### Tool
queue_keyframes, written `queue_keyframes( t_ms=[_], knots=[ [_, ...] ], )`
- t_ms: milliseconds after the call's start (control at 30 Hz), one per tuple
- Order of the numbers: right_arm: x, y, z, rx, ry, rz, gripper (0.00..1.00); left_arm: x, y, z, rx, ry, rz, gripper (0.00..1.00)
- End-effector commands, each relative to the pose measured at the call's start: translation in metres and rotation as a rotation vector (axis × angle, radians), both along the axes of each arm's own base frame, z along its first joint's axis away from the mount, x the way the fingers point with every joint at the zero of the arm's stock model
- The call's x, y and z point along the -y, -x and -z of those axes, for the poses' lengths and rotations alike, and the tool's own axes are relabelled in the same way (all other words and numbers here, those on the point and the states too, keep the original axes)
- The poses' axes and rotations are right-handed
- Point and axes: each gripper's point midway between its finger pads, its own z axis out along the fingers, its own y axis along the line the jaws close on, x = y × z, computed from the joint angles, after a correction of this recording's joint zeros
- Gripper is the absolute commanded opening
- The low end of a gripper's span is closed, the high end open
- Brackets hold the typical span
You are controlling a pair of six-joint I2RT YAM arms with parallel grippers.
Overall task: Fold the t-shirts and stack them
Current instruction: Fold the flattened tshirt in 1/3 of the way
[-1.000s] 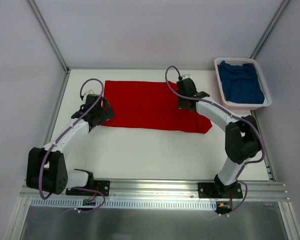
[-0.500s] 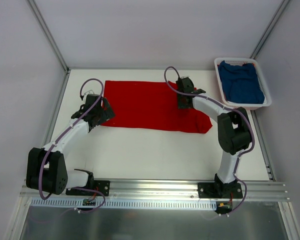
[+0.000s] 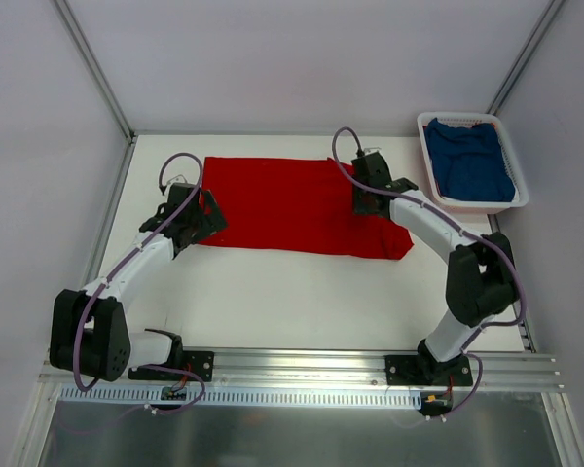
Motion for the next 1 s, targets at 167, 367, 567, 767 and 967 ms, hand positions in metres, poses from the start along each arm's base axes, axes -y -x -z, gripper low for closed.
queue_keyframes(
  t_ms=[167,367,567,767,967],
  knots=[
    [-0.007,0.066,0.007,-0.04,-0.03,0.017,0.37,0.015,-0.002,0.001,-0.01,0.039,0.022,0.99],
    [-0.008,0.092,0.03,-0.08,-0.08,0.041,0.36,0.016,-0.001,0.004,-0.019,0.038,0.027,0.99],
    [0.007,0.087,0.04,-0.097,-0.033,0.067,0.36,0.015,-0.001,0.0,-0.004,0.033,0.028,0.99],
    [0.027,0.077,0.045,-0.11,-0.006,0.1,0.36,0.013,0.001,0.0,-0.003,0.022,0.03,0.99],
    [0.039,0.07,0.053,-0.132,0.007,0.123,0.35,0.011,0.002,-0.002,0.007,0.018,0.026,0.99]
  ],
)
